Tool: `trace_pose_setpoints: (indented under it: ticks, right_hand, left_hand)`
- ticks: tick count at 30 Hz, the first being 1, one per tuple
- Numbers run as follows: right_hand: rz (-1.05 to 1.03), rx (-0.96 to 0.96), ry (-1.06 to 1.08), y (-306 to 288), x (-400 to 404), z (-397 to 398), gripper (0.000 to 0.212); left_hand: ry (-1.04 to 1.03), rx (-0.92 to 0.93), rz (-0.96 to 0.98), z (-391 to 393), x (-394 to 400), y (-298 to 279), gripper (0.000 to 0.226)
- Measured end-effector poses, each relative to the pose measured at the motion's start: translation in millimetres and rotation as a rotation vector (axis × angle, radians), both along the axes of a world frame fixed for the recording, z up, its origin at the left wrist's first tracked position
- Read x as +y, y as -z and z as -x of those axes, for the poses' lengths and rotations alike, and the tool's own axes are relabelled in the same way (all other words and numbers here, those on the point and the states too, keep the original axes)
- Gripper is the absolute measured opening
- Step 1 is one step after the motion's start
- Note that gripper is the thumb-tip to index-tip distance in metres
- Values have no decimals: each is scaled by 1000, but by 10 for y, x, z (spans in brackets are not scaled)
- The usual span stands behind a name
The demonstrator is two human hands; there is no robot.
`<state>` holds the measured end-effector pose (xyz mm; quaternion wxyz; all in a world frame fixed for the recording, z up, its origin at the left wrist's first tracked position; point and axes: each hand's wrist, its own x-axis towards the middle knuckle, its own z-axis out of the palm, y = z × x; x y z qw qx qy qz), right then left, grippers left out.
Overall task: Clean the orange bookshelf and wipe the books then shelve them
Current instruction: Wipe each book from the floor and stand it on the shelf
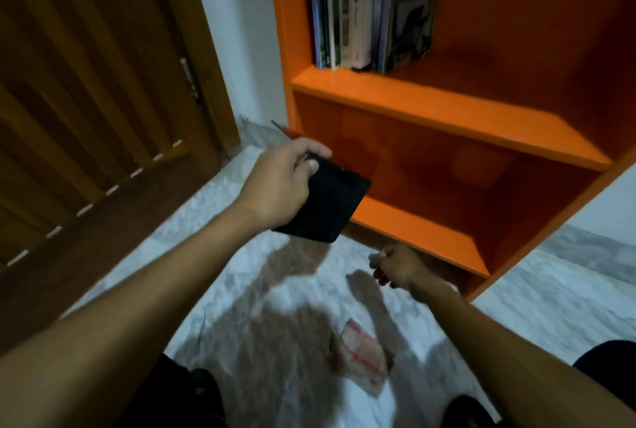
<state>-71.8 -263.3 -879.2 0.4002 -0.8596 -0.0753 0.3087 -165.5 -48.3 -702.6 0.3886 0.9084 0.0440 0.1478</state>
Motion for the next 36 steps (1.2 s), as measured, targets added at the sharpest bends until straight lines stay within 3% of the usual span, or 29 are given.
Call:
trace_pose_setpoints:
  ticks: [5,8,10,13,16,20,23,27,32,36]
  right_hand:
    - [-200,-270,17,-1689,-113,-206,25]
    - [-357,-430,28,-2446,-71,-127,23]
    - [-405,-485,-2,-2777,-9,-62,26]
    - [-385,-539,-30,-3055,91,-53,46]
    - [-322,-635,49,-3200,105,-164,67]
    - [-281,-789,169,-3372,-22,-393,41]
    - [-219,-827,292,-3443,-131,-627,16]
    - [-153,-837,478,-3335,-317,-1032,13]
    - [-46,-921,570,-2972,-389,-1425,25]
    - [170,-948,501,-2665,-222,-1635,23]
  left_hand:
    - [151,-111,-348,112,-207,-193,26]
    - [270,-66,-579,145,-314,-373,48]
    - [334,-69,-727,132,-397,-516,59]
    - [395,-103,-892,69,-536,-731,61]
    - [438,-281,-1017,-50,-601,-882,67]
    - [457,-385,-1172,-403,-646,-1024,42]
    - [460,-534,-1197,-742,-709,-1085,39]
    - [321,-645,-1057,-1028,-752,-1032,61]
    - [-51,-650,-491,-1591,-285,-658,68]
    - [-349,-516,-65,-2181,-93,-401,106]
